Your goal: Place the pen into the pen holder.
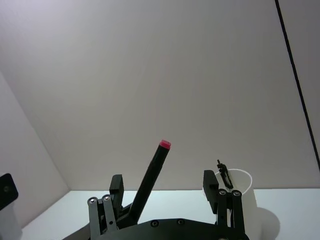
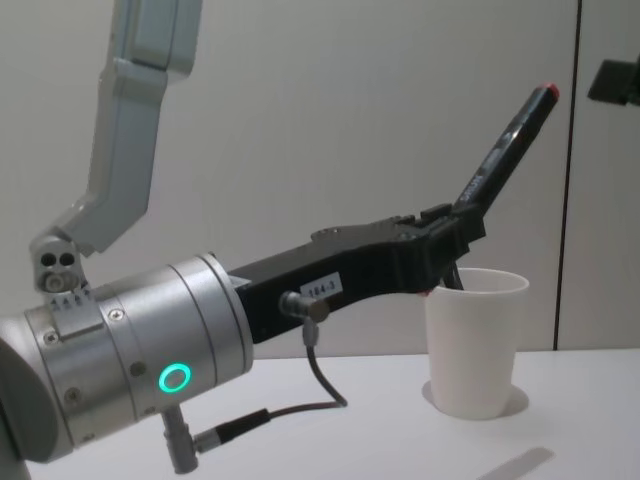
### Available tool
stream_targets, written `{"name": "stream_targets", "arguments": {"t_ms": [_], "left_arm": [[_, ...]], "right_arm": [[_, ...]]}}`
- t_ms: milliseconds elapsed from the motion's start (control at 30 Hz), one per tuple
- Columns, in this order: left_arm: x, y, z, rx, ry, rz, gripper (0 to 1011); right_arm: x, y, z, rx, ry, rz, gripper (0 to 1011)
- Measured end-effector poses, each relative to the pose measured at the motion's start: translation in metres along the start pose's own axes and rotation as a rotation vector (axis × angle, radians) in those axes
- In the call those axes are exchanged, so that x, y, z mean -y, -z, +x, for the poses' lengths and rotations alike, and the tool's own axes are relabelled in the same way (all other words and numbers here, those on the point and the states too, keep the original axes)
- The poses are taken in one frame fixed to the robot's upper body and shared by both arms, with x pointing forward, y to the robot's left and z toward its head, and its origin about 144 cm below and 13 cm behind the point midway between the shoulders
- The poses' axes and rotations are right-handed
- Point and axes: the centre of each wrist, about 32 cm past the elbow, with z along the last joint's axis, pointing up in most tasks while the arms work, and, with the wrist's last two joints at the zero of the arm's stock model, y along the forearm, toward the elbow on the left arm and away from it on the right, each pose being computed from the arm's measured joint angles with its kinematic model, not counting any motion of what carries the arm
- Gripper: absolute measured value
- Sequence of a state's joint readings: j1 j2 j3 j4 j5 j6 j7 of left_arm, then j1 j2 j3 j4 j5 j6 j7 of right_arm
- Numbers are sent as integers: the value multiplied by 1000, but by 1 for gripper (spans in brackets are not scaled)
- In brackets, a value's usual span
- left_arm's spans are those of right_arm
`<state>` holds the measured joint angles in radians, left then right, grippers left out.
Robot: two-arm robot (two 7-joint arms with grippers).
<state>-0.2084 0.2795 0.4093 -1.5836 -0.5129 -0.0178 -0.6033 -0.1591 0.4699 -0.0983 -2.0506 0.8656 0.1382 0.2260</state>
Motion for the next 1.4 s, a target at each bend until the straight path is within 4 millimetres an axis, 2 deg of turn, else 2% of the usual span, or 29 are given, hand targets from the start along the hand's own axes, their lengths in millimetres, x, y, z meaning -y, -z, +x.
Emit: {"name": "stream_targets", "arguments": {"t_ms": [367, 667, 1400], "left_arm": [[0, 0, 0, 0, -1, 0, 191], [0, 0, 0, 0, -1, 0, 192], [0, 0, 0, 0, -1, 0, 191]], "right_arm": [[-2, -1, -2, -146, 39, -5, 1002], [-14, 1, -4, -241, 60, -5, 1002], [-38, -1, -5, -316, 65, -35, 1002]]}}
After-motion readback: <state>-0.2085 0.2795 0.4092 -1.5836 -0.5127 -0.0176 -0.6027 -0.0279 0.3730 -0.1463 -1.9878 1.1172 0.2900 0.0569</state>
